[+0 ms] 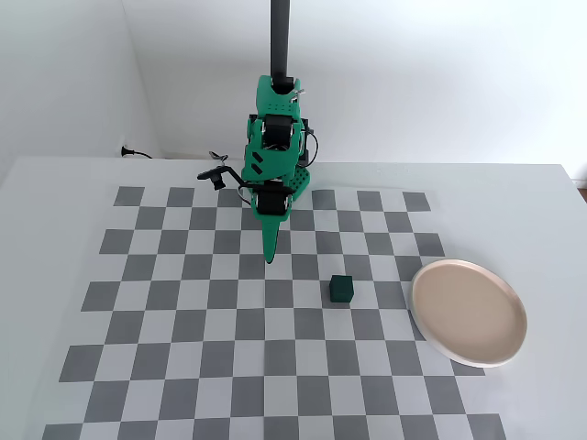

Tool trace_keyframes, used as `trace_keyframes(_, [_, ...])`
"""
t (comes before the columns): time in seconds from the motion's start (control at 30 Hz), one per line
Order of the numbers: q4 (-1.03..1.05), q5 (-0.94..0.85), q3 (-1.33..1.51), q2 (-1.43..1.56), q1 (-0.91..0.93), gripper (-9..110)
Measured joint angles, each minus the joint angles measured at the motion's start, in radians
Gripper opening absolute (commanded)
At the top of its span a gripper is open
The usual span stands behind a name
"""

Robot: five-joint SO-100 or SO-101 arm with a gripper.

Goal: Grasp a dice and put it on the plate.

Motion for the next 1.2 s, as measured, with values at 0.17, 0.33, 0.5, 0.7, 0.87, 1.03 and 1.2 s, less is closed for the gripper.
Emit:
trace_keyframes(0.17, [0.005, 0.020, 0.000, 0.000, 0.021, -4])
trace_keyframes(0.33, [0.005, 0.020, 0.000, 0.000, 0.021, -4])
trace_keyframes(0.5, [0.005, 0.020, 0.000, 0.000, 0.020, -4])
trace_keyframes(0.7, [0.005, 0.020, 0.000, 0.000, 0.021, -4])
trace_keyframes(0.87, [0.005, -0.012, 0.000, 0.000, -0.005, -4])
trace_keyframes(1.03, [-0.031, -0.167, 0.000, 0.000, -0.008, -4])
trace_keyframes(1.2, [-0.025, -0.474, 0.000, 0.000, -0.008, -4])
